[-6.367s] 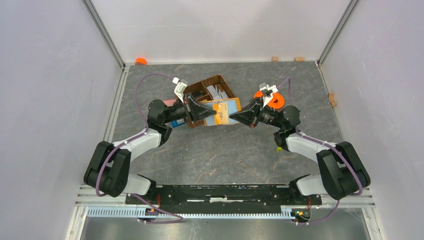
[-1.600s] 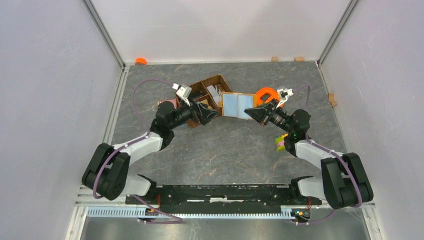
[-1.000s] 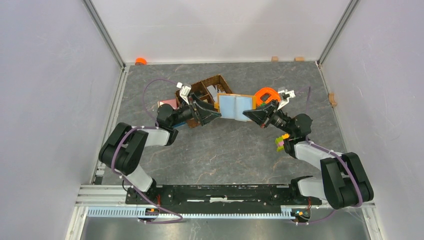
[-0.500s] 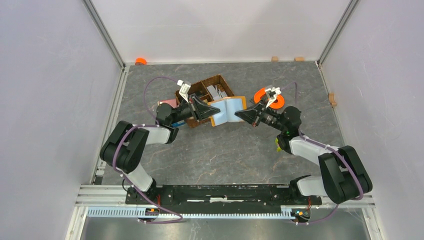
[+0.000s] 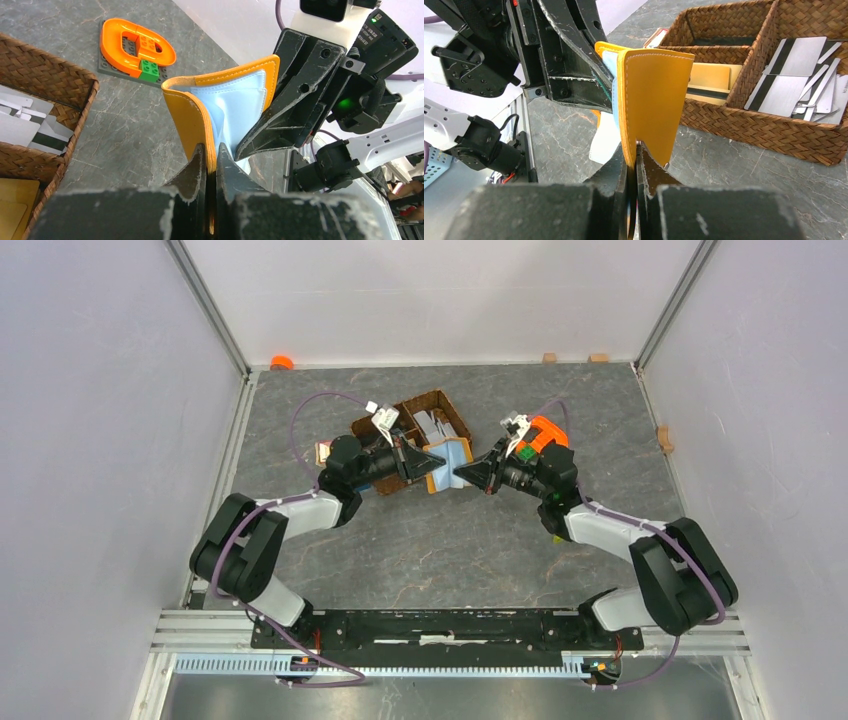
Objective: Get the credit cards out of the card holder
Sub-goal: Close the card holder at the center of the board.
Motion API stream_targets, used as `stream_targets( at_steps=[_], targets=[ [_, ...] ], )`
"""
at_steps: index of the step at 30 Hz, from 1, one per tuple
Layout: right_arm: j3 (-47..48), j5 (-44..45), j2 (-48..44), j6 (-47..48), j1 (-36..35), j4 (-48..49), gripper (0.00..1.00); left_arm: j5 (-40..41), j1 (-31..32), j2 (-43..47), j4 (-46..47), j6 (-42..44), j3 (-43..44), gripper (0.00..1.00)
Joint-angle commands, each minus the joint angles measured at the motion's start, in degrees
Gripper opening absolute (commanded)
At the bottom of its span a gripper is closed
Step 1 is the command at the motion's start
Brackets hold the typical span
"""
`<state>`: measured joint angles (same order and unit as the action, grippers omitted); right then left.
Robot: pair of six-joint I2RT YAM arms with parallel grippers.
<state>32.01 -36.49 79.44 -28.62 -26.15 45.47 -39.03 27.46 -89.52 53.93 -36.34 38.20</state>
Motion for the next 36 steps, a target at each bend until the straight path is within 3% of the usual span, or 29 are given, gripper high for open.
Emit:
stream_targets(
  at_steps=[1, 9, 16, 19, 22, 26, 36],
  targets=[
    [3.0, -7.3, 1.5, -2.5, -2.5, 6.1, 0.00, -1.5, 1.7, -0.8, 1.4, 1.7, 3.4, 0.02],
    [3.8, -7.1, 2.3, -2.1, -2.6, 5.1, 0.00, -1.2, 1.6, -0.7, 1.0, 1.4, 3.3, 0.02],
    [5.7, 14.6, -5.7, 13.1, -2.8, -19.4, 0.00, 6.2, 1.9, 0.2, -18.5, 8.3, 7.6, 0.09],
    [7.5, 22.3, -7.9, 16.5, -3.3, -28.5, 0.01, 6.7, 3.1, -2.7, -20.5, 8.7, 10.0, 0.11],
    [9.5, 26.5, -8.6, 18.1, -4.0, -35.0, 0.10, 7.6, 4.5, -4.0, -21.3, 8.6, 11.2, 0.11],
    [7.8, 26.1, -10.7, 18.1, -4.8, -35.4, 0.24, 9.6, 6.1, -4.6, -21.9, 9.0, 10.7, 0.11],
    [3.4, 23.6, -14.3, 17.2, -5.5, -34.7, 0.19, 11.9, 8.6, -6.4, -17.1, 6.1, 6.3, 0.11]
  ],
)
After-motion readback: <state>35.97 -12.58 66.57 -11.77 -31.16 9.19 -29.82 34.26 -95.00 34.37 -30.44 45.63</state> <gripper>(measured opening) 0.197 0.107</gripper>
